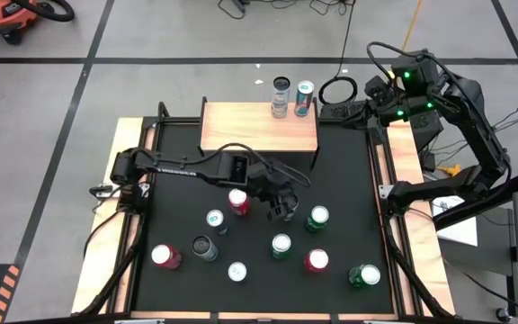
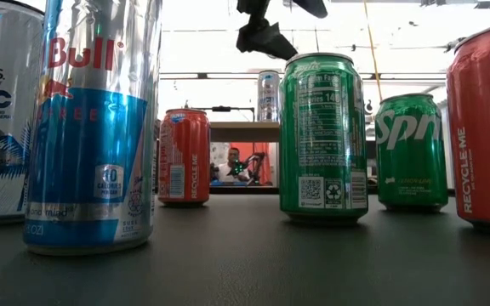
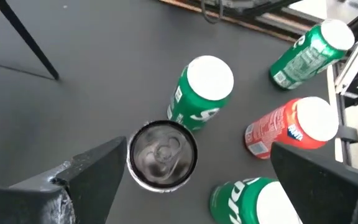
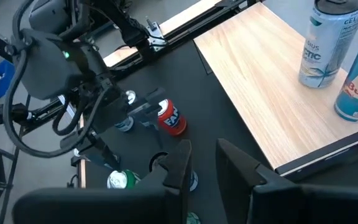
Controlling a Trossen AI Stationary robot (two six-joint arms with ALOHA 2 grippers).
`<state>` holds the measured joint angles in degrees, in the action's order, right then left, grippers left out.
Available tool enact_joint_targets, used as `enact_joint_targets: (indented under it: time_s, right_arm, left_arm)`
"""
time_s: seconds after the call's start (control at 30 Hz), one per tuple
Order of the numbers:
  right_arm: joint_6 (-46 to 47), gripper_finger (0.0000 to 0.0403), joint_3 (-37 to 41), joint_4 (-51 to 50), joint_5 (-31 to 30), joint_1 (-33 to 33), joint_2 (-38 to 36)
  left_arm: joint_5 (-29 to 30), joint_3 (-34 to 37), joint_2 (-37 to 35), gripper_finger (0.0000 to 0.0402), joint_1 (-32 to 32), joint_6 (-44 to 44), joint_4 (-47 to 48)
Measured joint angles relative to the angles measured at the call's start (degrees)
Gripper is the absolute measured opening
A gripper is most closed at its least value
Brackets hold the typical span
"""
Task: Place canned beverage on shelf
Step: Put the right white soda can on the shelf aligned with the other white soda can
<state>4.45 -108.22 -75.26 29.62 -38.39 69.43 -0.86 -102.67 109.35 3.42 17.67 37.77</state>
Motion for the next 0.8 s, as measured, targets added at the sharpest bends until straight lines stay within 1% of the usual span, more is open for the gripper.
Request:
enact_joint_targets:
  time_s: [0.33,0.8]
  right_arm:
    - [-0.81,0.0051,0.00,-0.90,0.13,0.00,0.00]
    - [-0.81,0.0051,0.00,-1.73,0.37,0.00,0.00]
  left_arm:
    - [4.45,0.02,0.79,0.0400,1.22,1.33,-0.20]
    - [4.48,1.09,0.79,0.0400,1.06,0.00,1.00]
